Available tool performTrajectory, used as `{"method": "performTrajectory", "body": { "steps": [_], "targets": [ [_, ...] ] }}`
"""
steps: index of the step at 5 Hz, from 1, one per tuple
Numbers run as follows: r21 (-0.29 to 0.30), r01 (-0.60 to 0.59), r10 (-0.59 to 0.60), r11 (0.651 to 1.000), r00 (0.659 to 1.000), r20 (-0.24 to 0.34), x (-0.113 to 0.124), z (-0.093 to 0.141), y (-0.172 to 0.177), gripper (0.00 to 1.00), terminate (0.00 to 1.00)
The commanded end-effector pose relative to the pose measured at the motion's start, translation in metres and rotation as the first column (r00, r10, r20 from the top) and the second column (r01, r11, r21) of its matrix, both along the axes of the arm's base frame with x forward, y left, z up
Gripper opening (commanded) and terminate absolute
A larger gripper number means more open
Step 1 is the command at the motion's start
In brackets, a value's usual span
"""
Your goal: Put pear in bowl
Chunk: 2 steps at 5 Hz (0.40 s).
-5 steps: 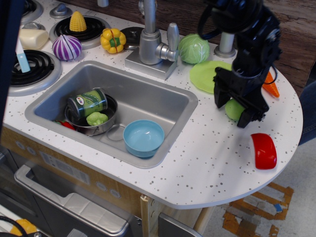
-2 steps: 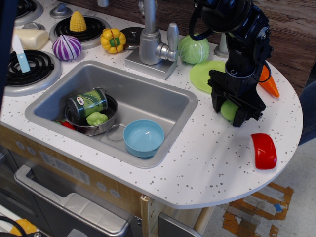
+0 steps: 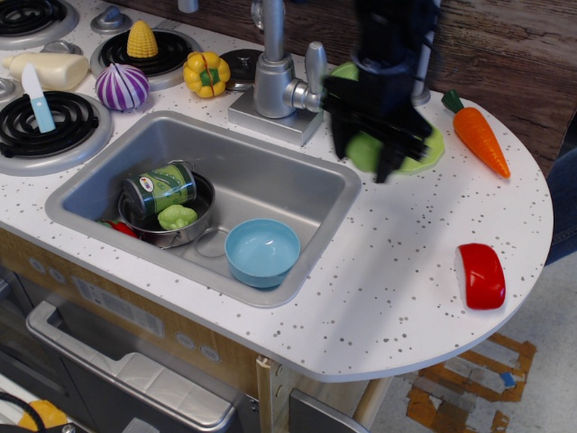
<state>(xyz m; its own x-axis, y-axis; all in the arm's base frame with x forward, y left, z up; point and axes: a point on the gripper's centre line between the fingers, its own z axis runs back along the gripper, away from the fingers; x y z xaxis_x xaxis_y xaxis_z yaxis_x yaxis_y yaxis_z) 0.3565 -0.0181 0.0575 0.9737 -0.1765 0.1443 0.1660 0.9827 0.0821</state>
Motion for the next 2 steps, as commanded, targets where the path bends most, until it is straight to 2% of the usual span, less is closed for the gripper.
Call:
{"method": "performTrajectory", "body": {
  "steps": [1, 2],
  "targets": [
    [0.019, -0.048, 0.047, 0.999, 0.995, 0.086, -0.0105, 0.0166, 0.0327, 0.00, 0.00],
    [0.023, -0.056, 0.054, 0.998, 0.995, 0.085, -0.0146, 0.0089, 0.0372, 0.00, 0.00]
  ]
}}
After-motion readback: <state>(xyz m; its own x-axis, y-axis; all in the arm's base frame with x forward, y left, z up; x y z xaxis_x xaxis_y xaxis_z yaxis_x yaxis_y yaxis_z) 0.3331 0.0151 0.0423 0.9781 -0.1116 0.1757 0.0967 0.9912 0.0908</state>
